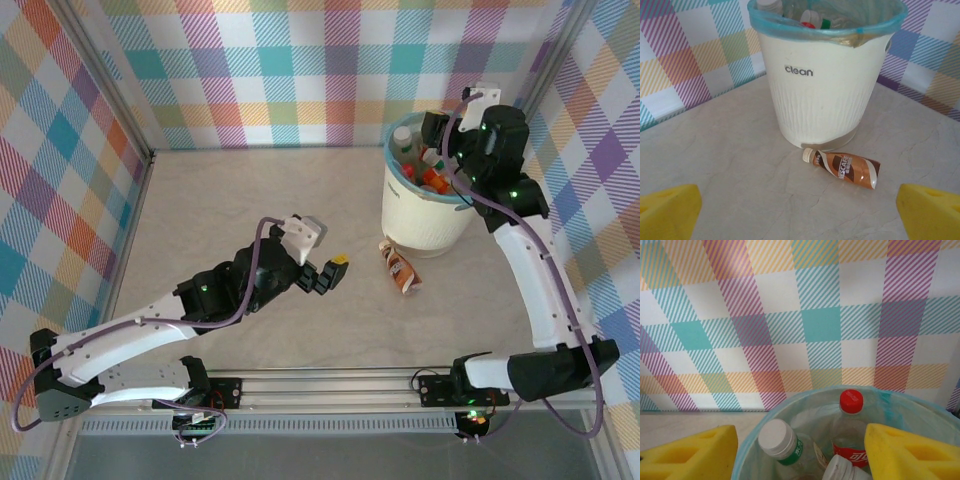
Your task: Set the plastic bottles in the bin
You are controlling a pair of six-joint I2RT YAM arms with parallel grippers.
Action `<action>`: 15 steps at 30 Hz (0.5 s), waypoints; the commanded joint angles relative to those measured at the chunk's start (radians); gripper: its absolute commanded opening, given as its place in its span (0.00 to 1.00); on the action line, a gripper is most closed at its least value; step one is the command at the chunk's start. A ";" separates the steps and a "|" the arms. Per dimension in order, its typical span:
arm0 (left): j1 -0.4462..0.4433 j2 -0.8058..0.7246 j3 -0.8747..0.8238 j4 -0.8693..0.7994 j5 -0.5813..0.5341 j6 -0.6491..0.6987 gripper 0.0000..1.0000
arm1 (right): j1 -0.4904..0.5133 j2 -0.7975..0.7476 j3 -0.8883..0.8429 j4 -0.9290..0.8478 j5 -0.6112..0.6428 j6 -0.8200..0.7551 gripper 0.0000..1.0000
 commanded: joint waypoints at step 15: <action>-0.009 0.461 0.303 -0.273 0.020 -0.562 1.00 | -0.001 -0.374 -0.396 -0.211 -0.154 0.113 0.60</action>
